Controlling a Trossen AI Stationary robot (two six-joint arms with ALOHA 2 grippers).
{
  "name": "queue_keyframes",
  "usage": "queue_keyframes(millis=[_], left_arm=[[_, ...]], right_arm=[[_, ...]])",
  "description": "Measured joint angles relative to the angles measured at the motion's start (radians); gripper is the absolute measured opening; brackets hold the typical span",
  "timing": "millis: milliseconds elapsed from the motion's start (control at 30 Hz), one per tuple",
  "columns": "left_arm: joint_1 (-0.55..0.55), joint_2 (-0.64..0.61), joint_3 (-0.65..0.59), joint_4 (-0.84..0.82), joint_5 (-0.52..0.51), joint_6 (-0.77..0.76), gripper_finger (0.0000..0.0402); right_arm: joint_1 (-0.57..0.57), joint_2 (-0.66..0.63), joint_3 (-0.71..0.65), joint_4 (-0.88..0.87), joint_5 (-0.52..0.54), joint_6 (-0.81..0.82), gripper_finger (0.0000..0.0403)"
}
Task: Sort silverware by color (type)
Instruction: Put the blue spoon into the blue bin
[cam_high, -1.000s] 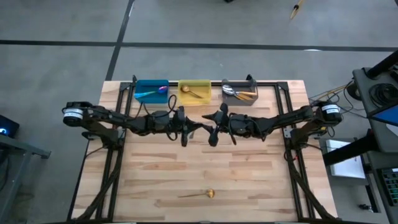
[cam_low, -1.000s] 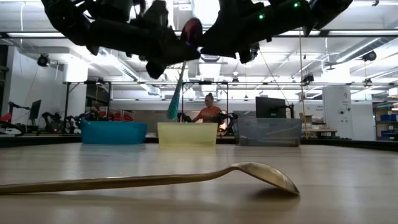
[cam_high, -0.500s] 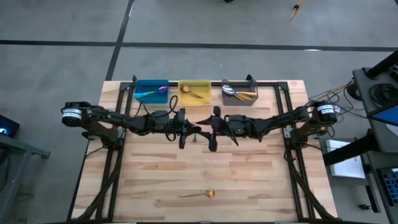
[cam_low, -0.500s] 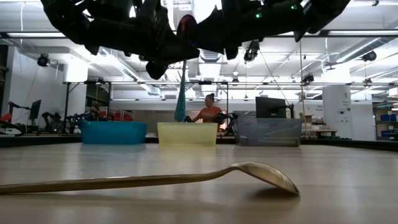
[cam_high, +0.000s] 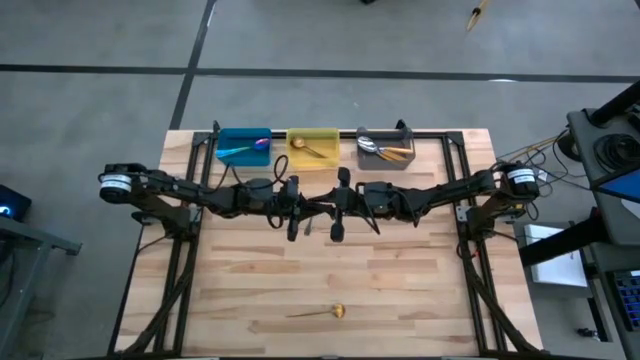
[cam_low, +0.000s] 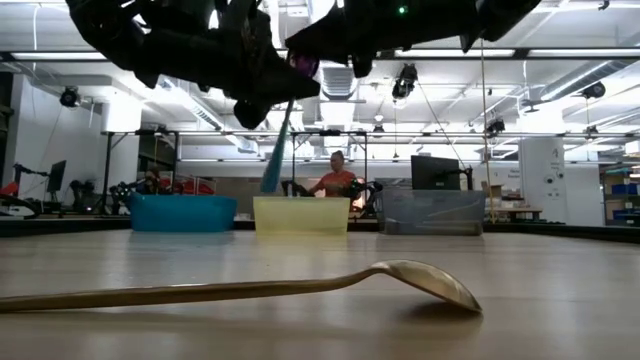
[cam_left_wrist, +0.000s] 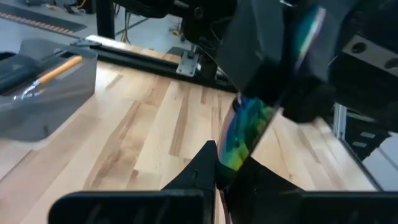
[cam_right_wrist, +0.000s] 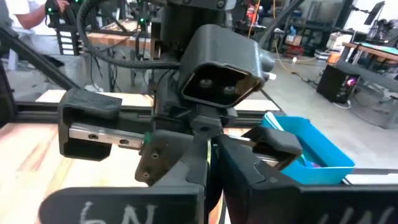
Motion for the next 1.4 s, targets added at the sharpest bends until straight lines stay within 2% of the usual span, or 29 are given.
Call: queue_keyframes(millis=[167, 300, 467, 667, 800, 900, 1033, 1167, 1300, 1400], left_arm=[[0.003, -0.005, 0.005, 0.02, -0.006, 0.006, 0.0003], [0.005, -0.005, 0.004, 0.037, -0.011, 0.039, 0.0021], [0.007, -0.005, 0.029, 0.01, -0.031, 0.075, 0.0073], [0.005, -0.013, 0.068, -0.124, -0.162, 0.118, 0.0146], [0.006, -0.035, 0.082, -0.229, -0.2, 0.141, 0.0179], [0.007, -0.065, 0.081, -0.29, -0.232, 0.144, 0.019], [-0.001, -0.117, 0.075, -0.391, -0.37, 0.14, 0.0192], [-0.017, -0.141, 0.063, -0.405, -0.417, 0.139, 0.0192], [-0.042, -0.113, 0.058, -0.343, -0.433, 0.131, 0.019], [-0.058, -0.091, 0.059, -0.313, -0.501, 0.135, 0.018]], right_arm=[[-0.001, -0.04, -0.008, -0.015, 0.0, 0.006, 0.0012], [-0.001, -0.046, -0.01, -0.014, 0.016, 0.025, 0.0011], [-0.001, -0.051, -0.026, -0.002, 0.08, 0.062, 0.001], [-0.002, -0.052, -0.053, -0.008, 0.102, 0.106, 0.0009], [0.0, -0.067, -0.086, -0.009, 0.193, 0.111, 0.001], [-0.003, -0.083, -0.117, -0.006, 0.272, 0.139, 0.001], [-0.012, -0.092, -0.161, 0.01, 0.387, 0.195, 0.0011], [-0.023, -0.068, -0.197, 0.192, 0.432, 0.236, 0.0011], [-0.024, 0.015, -0.204, 0.363, 0.494, 0.247, 0.0011], [-0.024, 0.085, -0.204, 0.485, 0.548, 0.246, 0.0011]])
